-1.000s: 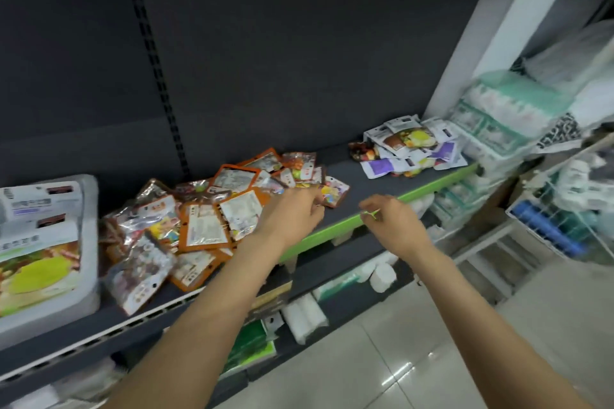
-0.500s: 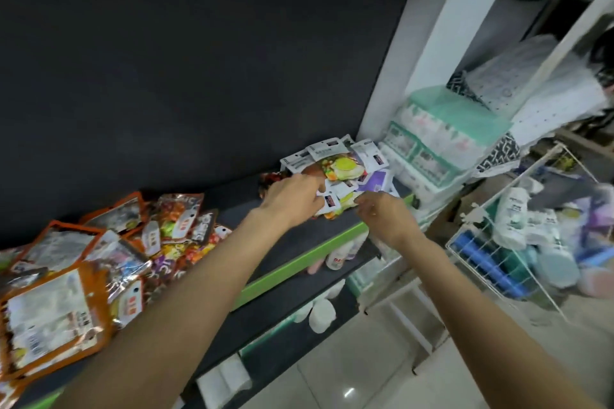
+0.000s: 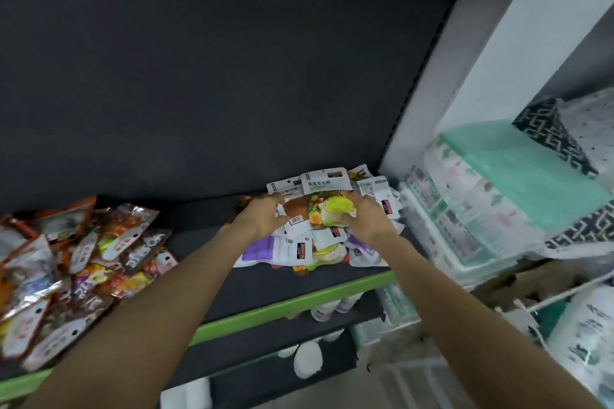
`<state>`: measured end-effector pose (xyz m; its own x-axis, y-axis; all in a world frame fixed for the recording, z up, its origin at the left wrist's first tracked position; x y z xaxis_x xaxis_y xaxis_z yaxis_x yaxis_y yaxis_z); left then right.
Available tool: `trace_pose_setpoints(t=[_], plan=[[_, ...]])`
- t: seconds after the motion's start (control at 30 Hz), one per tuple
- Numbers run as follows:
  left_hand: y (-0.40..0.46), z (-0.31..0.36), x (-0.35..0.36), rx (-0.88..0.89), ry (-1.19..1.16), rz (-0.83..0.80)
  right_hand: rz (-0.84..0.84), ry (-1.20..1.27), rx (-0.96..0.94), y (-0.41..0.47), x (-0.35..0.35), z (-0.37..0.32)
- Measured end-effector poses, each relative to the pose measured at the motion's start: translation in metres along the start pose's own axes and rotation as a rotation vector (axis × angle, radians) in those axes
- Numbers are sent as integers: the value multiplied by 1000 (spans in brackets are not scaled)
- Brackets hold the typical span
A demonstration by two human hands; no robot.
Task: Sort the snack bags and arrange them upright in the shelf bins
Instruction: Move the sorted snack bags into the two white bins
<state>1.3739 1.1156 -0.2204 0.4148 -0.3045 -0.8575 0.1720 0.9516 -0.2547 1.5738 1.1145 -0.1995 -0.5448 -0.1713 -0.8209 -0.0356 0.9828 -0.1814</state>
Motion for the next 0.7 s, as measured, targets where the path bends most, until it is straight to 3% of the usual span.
trace_pose_setpoints(t=[0.27, 0.43, 0.57, 0.7], plan=[[19, -19, 22, -177, -14, 63, -137, -94, -141, 77, 18, 2], [29, -23, 38, -236, -102, 76, -186, -226, -247, 72, 42, 10], [46, -33, 46, -335, -321, 71, -192, -205, -319, 49, 49, 20], [68, -34, 30, -389, -485, 146, -137, -107, -249, 65, 32, 24]])
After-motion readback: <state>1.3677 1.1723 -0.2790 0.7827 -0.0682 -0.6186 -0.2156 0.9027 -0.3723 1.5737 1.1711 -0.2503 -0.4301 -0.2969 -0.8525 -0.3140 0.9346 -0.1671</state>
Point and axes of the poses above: each hand's wrist, its own y-axis towards the middle knuckle, its own x-axis out of the palm, z = x × y, the point moved 8 cm from there along y, towards the middle knuckle, and after that the axes turned 8 degrees about y, right-handed, at the moved point
